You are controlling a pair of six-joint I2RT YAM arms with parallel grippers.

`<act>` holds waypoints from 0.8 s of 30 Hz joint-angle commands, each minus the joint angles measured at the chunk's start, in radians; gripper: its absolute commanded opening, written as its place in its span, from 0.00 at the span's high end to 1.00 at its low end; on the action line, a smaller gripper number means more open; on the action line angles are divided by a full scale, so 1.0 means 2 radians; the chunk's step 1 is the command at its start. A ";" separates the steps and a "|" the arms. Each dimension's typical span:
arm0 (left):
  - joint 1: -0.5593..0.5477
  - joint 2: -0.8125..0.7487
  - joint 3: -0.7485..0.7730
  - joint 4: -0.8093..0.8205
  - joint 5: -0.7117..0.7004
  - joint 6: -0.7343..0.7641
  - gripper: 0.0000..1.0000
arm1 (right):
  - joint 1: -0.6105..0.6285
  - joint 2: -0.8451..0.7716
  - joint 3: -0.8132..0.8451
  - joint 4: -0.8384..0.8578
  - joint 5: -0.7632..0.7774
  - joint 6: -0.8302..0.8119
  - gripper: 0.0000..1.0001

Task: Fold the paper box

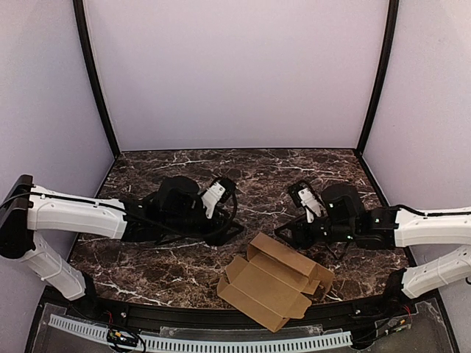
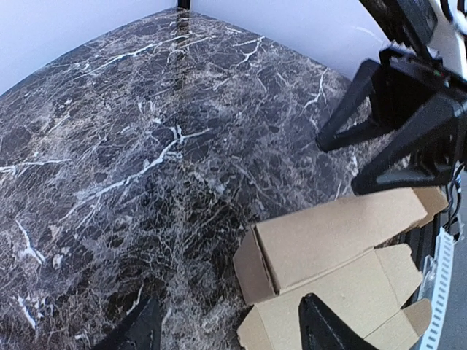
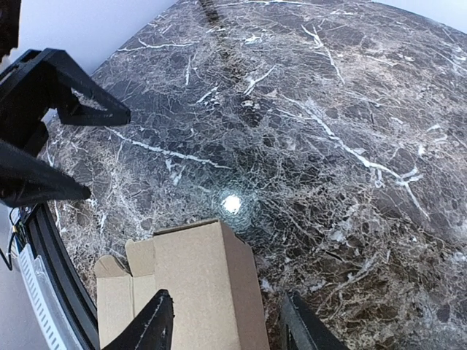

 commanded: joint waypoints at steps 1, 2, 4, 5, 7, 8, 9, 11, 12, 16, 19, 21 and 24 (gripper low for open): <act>0.027 0.018 0.054 -0.033 0.107 -0.023 0.36 | -0.006 -0.032 0.009 -0.055 0.012 -0.003 0.49; 0.029 0.034 0.063 -0.044 0.116 -0.022 0.36 | -0.006 -0.040 0.006 -0.064 0.014 0.000 0.49; 0.031 0.058 0.090 -0.059 0.144 -0.022 0.37 | -0.006 -0.059 0.000 -0.083 0.021 0.008 0.49; 0.032 0.065 0.103 -0.062 0.160 -0.023 0.38 | -0.006 -0.069 -0.003 -0.095 0.025 0.012 0.48; 0.033 0.084 0.115 -0.066 0.183 -0.029 0.39 | -0.007 -0.085 -0.008 -0.117 0.030 0.020 0.48; 0.033 0.095 0.119 -0.070 0.190 -0.031 0.40 | -0.006 -0.091 -0.010 -0.128 0.031 0.024 0.48; 0.033 0.100 0.126 -0.073 0.200 -0.034 0.42 | -0.006 -0.098 -0.013 -0.137 0.030 0.027 0.48; 0.033 0.112 0.130 -0.080 0.208 -0.038 0.43 | -0.006 -0.106 -0.019 -0.148 0.021 0.031 0.48; 0.034 0.114 0.130 -0.084 0.210 -0.042 0.43 | -0.006 -0.109 -0.021 -0.150 0.014 0.031 0.49; 0.036 0.122 0.129 -0.099 0.218 -0.054 0.45 | -0.006 -0.104 -0.023 -0.156 -0.004 0.030 0.49; 0.037 0.125 0.127 -0.109 0.228 -0.062 0.46 | -0.006 -0.099 -0.024 -0.155 -0.005 0.029 0.50; 0.037 0.126 0.124 -0.109 0.233 -0.067 0.47 | -0.006 -0.095 -0.024 -0.155 -0.006 0.028 0.50; 0.038 0.130 0.124 -0.108 0.231 -0.072 0.48 | -0.006 -0.089 -0.023 -0.153 -0.005 0.027 0.50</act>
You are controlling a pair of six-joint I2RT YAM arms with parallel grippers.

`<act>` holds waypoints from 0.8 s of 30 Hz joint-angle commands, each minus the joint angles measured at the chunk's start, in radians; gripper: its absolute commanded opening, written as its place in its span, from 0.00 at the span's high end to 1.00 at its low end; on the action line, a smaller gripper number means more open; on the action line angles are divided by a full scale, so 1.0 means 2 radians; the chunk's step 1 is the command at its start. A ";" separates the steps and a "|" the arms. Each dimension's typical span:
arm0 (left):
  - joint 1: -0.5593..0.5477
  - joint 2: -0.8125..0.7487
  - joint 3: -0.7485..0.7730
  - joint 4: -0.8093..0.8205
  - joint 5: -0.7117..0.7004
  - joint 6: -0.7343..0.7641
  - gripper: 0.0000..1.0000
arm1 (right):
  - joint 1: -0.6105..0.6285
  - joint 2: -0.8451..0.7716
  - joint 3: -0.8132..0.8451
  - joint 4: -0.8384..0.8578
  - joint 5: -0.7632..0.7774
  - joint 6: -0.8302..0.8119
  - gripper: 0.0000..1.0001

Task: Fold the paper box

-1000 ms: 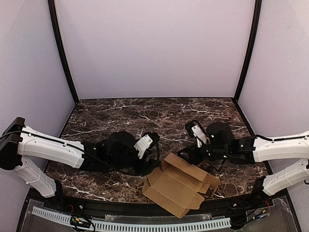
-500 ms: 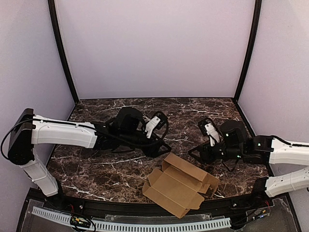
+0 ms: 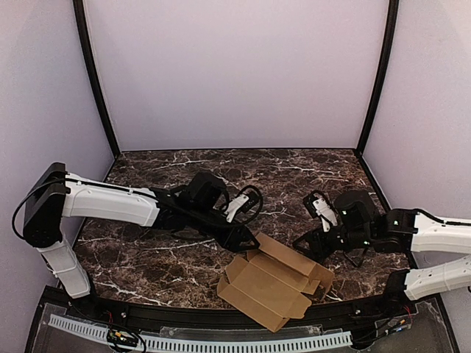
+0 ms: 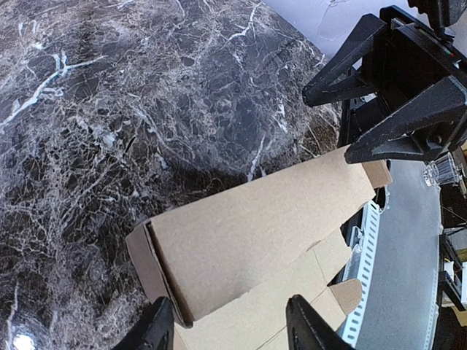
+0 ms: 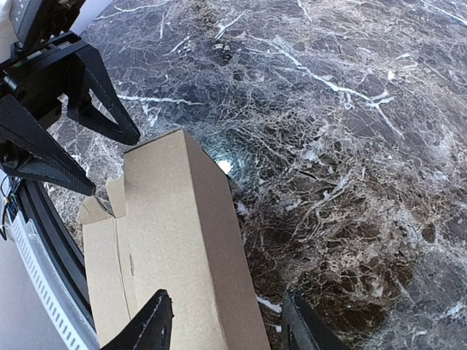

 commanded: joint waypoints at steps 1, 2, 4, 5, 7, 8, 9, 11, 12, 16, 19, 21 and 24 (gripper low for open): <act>0.004 0.005 0.003 -0.017 0.013 -0.014 0.48 | -0.002 0.008 -0.006 -0.005 -0.006 0.004 0.50; 0.004 0.006 0.008 -0.019 0.008 -0.013 0.49 | -0.002 0.011 -0.006 -0.003 -0.006 0.004 0.50; 0.005 0.012 0.015 -0.028 -0.003 -0.012 0.50 | -0.002 0.015 -0.005 -0.002 -0.006 0.002 0.50; 0.005 0.013 0.019 -0.031 -0.006 -0.012 0.51 | -0.002 0.016 -0.005 -0.001 -0.006 0.002 0.50; 0.005 0.015 0.025 -0.035 -0.011 -0.011 0.51 | -0.002 0.022 -0.002 0.002 -0.006 0.001 0.50; 0.005 0.017 0.028 -0.040 -0.014 -0.011 0.51 | -0.002 0.024 -0.001 0.004 -0.012 0.000 0.50; 0.004 0.018 0.031 -0.041 -0.016 -0.011 0.51 | -0.002 0.026 -0.001 0.007 -0.019 -0.001 0.50; 0.005 0.022 0.035 -0.045 -0.018 -0.010 0.52 | -0.002 0.033 -0.001 0.014 -0.023 0.000 0.51; 0.005 0.024 0.035 -0.045 -0.017 -0.011 0.52 | -0.002 0.037 -0.001 0.018 -0.025 -0.001 0.51; 0.005 0.028 0.036 -0.047 -0.014 -0.014 0.56 | -0.002 0.052 -0.001 0.030 -0.035 -0.001 0.53; 0.005 0.030 0.037 -0.049 -0.011 -0.014 0.64 | -0.002 0.057 -0.001 0.038 -0.038 0.001 0.54; 0.005 0.031 0.037 -0.052 -0.012 -0.014 0.69 | -0.002 0.059 -0.002 0.040 -0.039 0.002 0.55; 0.005 0.032 0.038 -0.054 -0.013 -0.014 0.74 | -0.002 0.058 -0.002 0.042 -0.040 0.002 0.55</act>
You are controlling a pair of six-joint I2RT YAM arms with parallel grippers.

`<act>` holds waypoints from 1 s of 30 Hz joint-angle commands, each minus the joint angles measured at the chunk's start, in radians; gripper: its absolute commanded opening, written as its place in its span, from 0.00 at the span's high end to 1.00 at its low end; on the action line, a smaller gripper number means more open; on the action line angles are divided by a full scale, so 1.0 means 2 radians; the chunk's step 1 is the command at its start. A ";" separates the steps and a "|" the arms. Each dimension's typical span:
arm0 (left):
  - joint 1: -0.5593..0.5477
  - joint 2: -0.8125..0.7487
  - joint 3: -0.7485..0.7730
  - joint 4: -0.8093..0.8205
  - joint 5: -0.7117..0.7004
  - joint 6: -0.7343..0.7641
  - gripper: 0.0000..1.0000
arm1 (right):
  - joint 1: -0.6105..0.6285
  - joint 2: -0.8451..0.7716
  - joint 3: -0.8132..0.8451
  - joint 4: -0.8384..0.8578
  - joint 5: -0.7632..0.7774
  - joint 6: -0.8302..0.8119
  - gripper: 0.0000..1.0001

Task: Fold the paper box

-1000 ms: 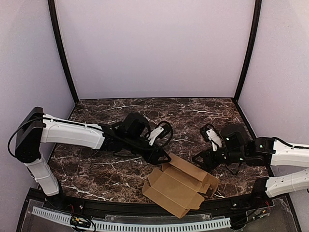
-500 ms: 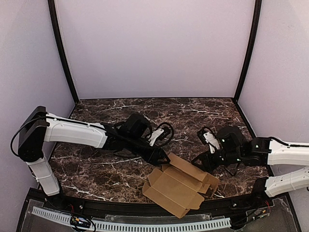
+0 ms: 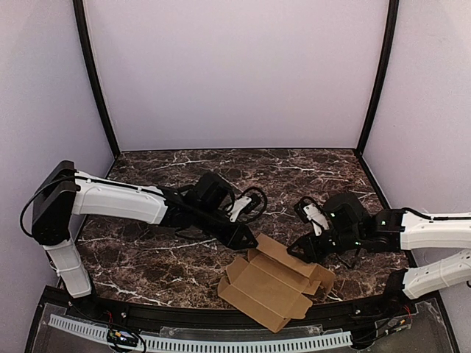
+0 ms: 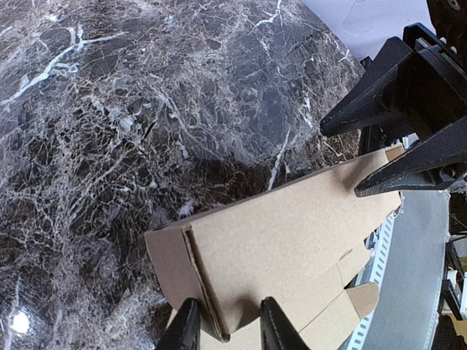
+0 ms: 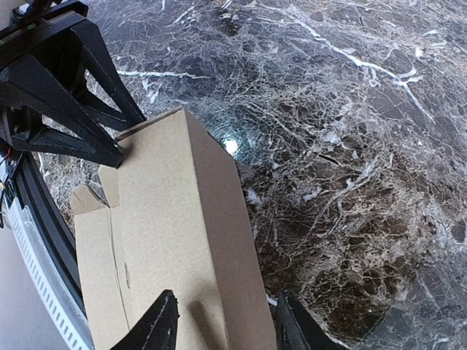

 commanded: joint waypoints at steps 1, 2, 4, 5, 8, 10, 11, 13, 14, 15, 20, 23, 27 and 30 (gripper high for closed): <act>0.003 0.001 0.009 -0.020 -0.002 0.000 0.76 | -0.002 0.001 -0.002 0.019 -0.008 0.003 0.55; 0.003 0.001 0.009 -0.021 -0.003 0.000 0.77 | -0.002 0.001 -0.002 0.019 -0.009 0.003 0.55; 0.003 0.000 0.009 -0.021 -0.003 -0.001 0.82 | -0.002 0.001 -0.002 0.020 -0.009 0.003 0.56; 0.003 0.000 0.009 -0.021 -0.003 -0.002 0.82 | -0.002 0.002 -0.002 0.021 -0.010 0.003 0.57; 0.003 0.000 0.009 -0.022 -0.003 -0.003 0.85 | -0.002 0.006 -0.004 0.025 -0.014 0.005 0.60; 0.003 0.000 0.010 -0.023 -0.004 -0.005 0.89 | -0.001 0.009 -0.004 0.029 -0.016 0.005 0.61; 0.003 0.000 0.010 -0.022 -0.004 -0.005 0.90 | -0.001 0.010 -0.005 0.030 -0.017 0.006 0.61; 0.003 0.000 0.010 -0.022 -0.004 -0.007 0.91 | -0.001 0.011 -0.005 0.032 -0.017 0.006 0.62; 0.003 0.000 0.010 -0.021 -0.005 -0.007 0.92 | -0.001 0.012 -0.005 0.033 -0.016 0.006 0.62; 0.003 0.000 0.010 -0.022 -0.006 -0.008 0.93 | -0.001 0.012 -0.005 0.033 -0.016 0.006 0.62; 0.003 0.000 0.010 -0.023 -0.010 -0.011 0.95 | -0.001 0.009 -0.002 0.032 -0.009 0.007 0.62; 0.003 0.000 0.009 -0.023 -0.014 -0.013 0.96 | -0.001 -0.001 0.000 0.024 0.003 0.008 0.61; 0.003 -0.001 0.006 -0.023 -0.020 -0.016 0.96 | -0.002 -0.028 0.005 -0.009 0.023 0.010 0.55; 0.003 -0.008 0.002 -0.021 -0.026 -0.017 0.91 | -0.003 -0.051 0.003 -0.029 0.043 0.014 0.52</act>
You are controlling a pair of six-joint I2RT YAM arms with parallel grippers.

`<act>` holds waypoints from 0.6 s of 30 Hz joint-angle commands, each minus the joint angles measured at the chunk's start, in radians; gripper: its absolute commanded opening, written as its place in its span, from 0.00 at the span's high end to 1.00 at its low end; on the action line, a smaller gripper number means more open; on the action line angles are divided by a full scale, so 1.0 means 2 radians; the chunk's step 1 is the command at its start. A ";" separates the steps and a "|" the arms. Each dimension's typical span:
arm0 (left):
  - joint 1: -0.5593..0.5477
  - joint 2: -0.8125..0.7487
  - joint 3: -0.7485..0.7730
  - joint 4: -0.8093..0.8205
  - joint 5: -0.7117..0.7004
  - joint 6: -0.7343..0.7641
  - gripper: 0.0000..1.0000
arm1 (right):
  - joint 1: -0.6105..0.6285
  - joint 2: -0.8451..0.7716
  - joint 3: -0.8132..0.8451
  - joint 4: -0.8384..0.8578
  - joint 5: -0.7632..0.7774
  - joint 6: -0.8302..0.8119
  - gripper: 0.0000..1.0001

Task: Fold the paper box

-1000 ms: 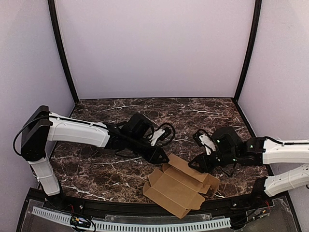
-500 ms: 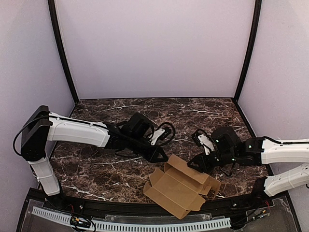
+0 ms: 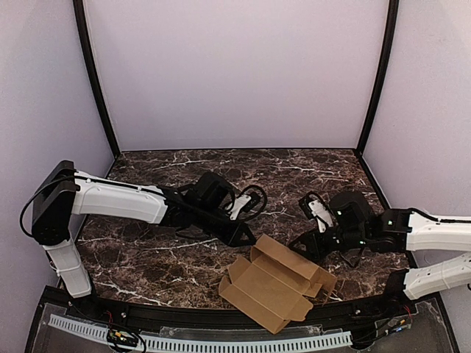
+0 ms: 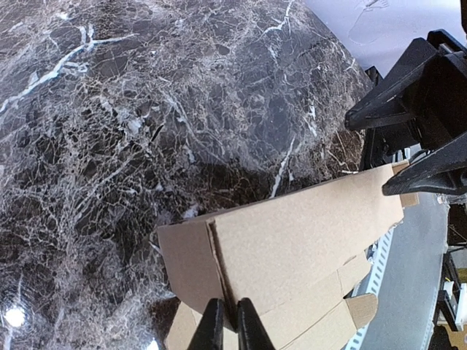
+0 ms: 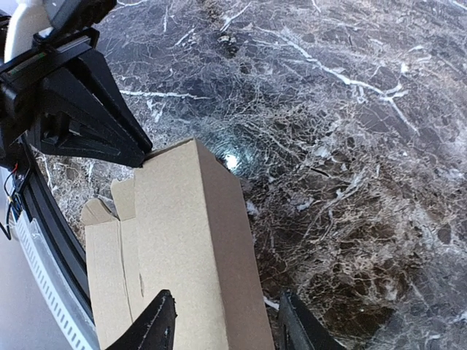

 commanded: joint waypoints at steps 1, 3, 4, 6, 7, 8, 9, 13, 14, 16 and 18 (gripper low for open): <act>0.003 -0.011 -0.005 -0.018 -0.020 -0.003 0.89 | -0.003 -0.036 0.002 -0.038 0.031 0.009 0.51; 0.003 -0.021 -0.011 -0.012 -0.032 -0.003 0.84 | -0.003 -0.046 -0.001 -0.053 0.034 0.015 0.51; 0.004 -0.027 -0.012 -0.010 -0.035 -0.003 0.83 | -0.003 -0.051 -0.003 -0.060 0.034 0.019 0.51; 0.006 -0.037 -0.016 -0.007 -0.041 -0.004 0.80 | -0.003 -0.062 -0.008 -0.073 0.032 0.029 0.51; 0.007 -0.040 -0.019 -0.006 -0.046 -0.004 0.78 | -0.003 -0.070 -0.010 -0.081 0.033 0.034 0.51; 0.008 -0.045 -0.020 -0.004 -0.048 -0.005 0.78 | -0.003 -0.079 -0.012 -0.089 0.032 0.038 0.50; 0.009 -0.048 -0.023 -0.003 -0.053 -0.005 0.76 | -0.003 -0.088 -0.013 -0.097 0.031 0.040 0.50; 0.010 -0.072 -0.035 -0.003 -0.069 -0.001 0.72 | -0.003 -0.123 -0.014 -0.130 0.019 0.043 0.46; 0.010 -0.076 -0.042 -0.002 -0.072 0.001 0.71 | -0.003 -0.131 -0.014 -0.135 0.016 0.048 0.43; 0.010 -0.091 -0.055 0.004 -0.076 0.010 0.68 | -0.003 -0.138 -0.013 -0.134 -0.002 0.048 0.39; 0.010 -0.106 -0.071 0.009 -0.078 0.017 0.65 | -0.003 -0.132 -0.007 -0.135 -0.021 0.044 0.37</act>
